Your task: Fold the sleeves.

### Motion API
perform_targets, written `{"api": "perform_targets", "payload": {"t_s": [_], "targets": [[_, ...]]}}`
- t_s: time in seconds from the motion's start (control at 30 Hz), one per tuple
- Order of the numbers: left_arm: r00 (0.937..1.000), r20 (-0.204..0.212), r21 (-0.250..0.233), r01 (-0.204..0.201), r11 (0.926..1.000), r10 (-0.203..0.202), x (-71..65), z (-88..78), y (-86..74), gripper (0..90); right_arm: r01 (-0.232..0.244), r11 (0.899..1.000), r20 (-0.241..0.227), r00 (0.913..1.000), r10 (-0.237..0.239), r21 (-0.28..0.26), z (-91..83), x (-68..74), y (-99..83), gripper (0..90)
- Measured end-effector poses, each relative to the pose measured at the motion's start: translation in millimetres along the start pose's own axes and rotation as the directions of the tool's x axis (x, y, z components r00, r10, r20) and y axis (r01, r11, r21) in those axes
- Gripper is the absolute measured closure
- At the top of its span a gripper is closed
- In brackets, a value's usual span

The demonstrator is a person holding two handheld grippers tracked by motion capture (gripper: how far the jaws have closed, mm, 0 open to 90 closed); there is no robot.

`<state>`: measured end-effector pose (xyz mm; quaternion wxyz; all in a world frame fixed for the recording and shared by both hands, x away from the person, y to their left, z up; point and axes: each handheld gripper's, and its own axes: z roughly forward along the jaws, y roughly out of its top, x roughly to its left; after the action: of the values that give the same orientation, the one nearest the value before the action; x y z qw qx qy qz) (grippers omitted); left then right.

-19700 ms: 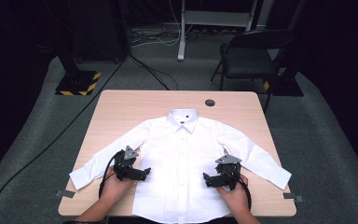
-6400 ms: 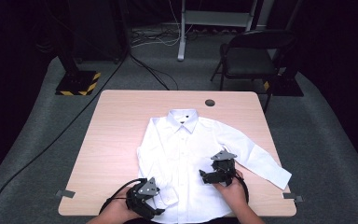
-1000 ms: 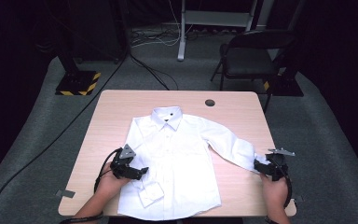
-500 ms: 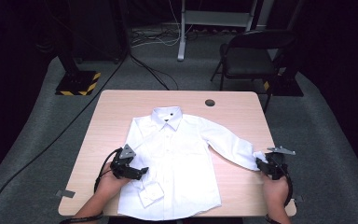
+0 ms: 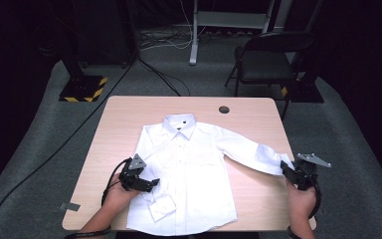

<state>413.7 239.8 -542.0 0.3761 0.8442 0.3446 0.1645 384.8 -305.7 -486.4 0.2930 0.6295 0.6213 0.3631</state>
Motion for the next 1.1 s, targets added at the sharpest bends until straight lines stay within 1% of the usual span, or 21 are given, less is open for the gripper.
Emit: {"api": "perform_targets", "payload": {"t_s": [0.13, 0.17, 0.23, 0.27, 0.3, 0.33, 0.37, 0.4, 0.47, 0.5, 0.6, 0.67, 0.77, 0.8, 0.9, 0.93, 0.97, 1.0, 1.03, 1.07, 1.1], "targets": [[1.0000, 0.002, 0.000, 0.003, 1.0000, -0.003, -5.9, 3.9, 3.6, 7.8, -0.046, 0.999, 0.018, 0.9988, 0.046, -0.018, -5.2, -8.8, 0.1, 64.8], [1.0000, 0.004, 0.000, 0.002, 1.0000, -0.002, -7.4, 4.8, 4.5, 7.8, -0.049, 0.999, 0.020, 0.9986, 0.050, -0.020, -5.7, -9.3, -0.3, 64.8], [1.0000, 0.008, -0.001, -0.002, 1.0000, 0.002, -9.4, 6.3, 5.9, 7.8, -0.032, 0.999, 0.022, 0.9992, 0.033, -0.025, -6.4, -6.1, 0.0, 64.8], [1.0000, 0.008, -0.001, -0.002, 1.0000, 0.002, -9.4, 6.3, 5.9, 7.8, -0.032, 0.999, 0.022, 0.9992, 0.033, -0.025, -6.4, -6.1, 0.0, 64.8], [1.0000, 0.008, 0.000, -0.002, 1.0000, 0.002, -10.3, 6.8, 6.4, 7.8, -0.025, 0.999, 0.020, 0.9995, 0.025, -0.031, -7.3, -3.0, 0.9, 64.7], [1.0000, 0.009, -0.001, -0.001, 1.0000, 0.001, -10.9, 7.2, 6.7, 7.8, -0.004, 0.999, 0.019, 0.9998, 0.005, -0.045, -8.7, 2.0, 2.7, 64.5], [0.9999, 0.011, 0.001, -0.003, 1.0000, 0.003, -11.3, 7.3, 6.9, 7.8, 0.043, 0.997, 0.023, 0.9989, -0.042, -0.061, -11.1, 11.4, 5.7, 64.5], [0.9999, 0.011, 0.001, -0.003, 1.0000, 0.003, -11.3, 7.3, 6.9, 7.8, 0.043, 0.997, 0.023, 0.9989, -0.042, -0.061, -11.1, 11.4, 5.7, 64.5], [0.9999, 0.012, 0.002, -0.004, 1.0000, 0.004, -11.6, 7.4, 7.0, 7.8, 0.107, 0.992, 0.019, 0.9942, -0.105, -0.074, -12.4, 23.9, 8.0, 64.5], [0.9999, 0.012, 0.002, -0.006, 1.0000, 0.006, -11.6, 7.4, 7.1, 7.8, 0.131, 0.988, 0.003, 0.9913, -0.131, -0.076, -12.1, 31.6, 8.8, 64.6], [0.9999, 0.013, 0.001, -0.007, 1.0000, 0.007, -12.0, 7.4, 7.0, 7.8, 0.166, 0.983, -0.044, 0.9845, -0.170, -0.078, -9.7, 48.0, 9.5, 64.6], [0.9998, 0.016, 0.000, -0.009, 1.0000, 0.009, -12.1, 7.4, 7.0, 7.8, 0.192, 0.978, -0.090, 0.9759, -0.199, -0.080, -6.2, 62.1, 8.2, 64.8], [0.9997, 0.022, -0.001, -0.014, 0.9999, 0.014, -12.3, 7.3, 6.8, 7.8, 0.231, 0.970, -0.127, 0.9628, -0.239, -0.074, -2.8, 77.0, 6.6, 65.2], [0.9997, 0.023, -0.002, -0.013, 0.9999, 0.013, -12.4, 7.3, 6.8, 7.8, 0.236, 0.969, -0.150, 0.9580, -0.245, -0.072, -1.7, 82.4, 5.9, 65.5], [0.9996, 0.023, -0.002, -0.014, 0.9999, 0.014, -12.3, 7.3, 6.8, 7.8, 0.230, 0.971, -0.211, 0.9477, -0.239, -0.066, 1.0, 93.9, 4.0, 65.6], [0.9997, 0.022, -0.001, -0.014, 0.9999, 0.014, -12.4, 7.2, 6.8, 7.9, 0.233, 0.970, -0.235, 0.9415, -0.241, -0.063, 1.9, 98.2, 2.9, 65.6], [0.9997, 0.022, -0.001, -0.014, 0.9999, 0.014, -12.4, 7.3, 6.8, 7.8, 0.237, 0.969, -0.264, 0.9329, -0.245, -0.062, 3.0, 103.0, 1.4, 65.6], [0.9997, 0.022, -0.001, -0.014, 0.9999, 0.014, -12.4, 7.3, 6.8, 7.9, 0.240, 0.969, -0.270, 0.9306, -0.248, -0.061, 3.2, 104.3, 1.0, 65.6], [0.9997, 0.022, -0.002, -0.014, 0.9999, 0.014, -12.4, 7.3, 6.8, 7.9, 0.240, 0.969, -0.270, 0.9306, -0.248, -0.061, 3.2, 104.3, 1.0, 65.6], [0.9997, 0.022, -0.001, -0.014, 0.9999, 0.015, -12.4, 7.3, 6.8, 7.9, 0.282, 0.958, -0.324, 0.9020, -0.286, -0.061, 5.5, 118.9, -3.9, 65.5], [0.9996, 0.022, -0.002, -0.015, 0.9999, 0.015, -12.3, 7.3, 6.8, 7.8, 0.308, 0.950, -0.341, 0.8877, -0.309, -0.060, 6.2, 125.9, -6.1, 65.4]]}}
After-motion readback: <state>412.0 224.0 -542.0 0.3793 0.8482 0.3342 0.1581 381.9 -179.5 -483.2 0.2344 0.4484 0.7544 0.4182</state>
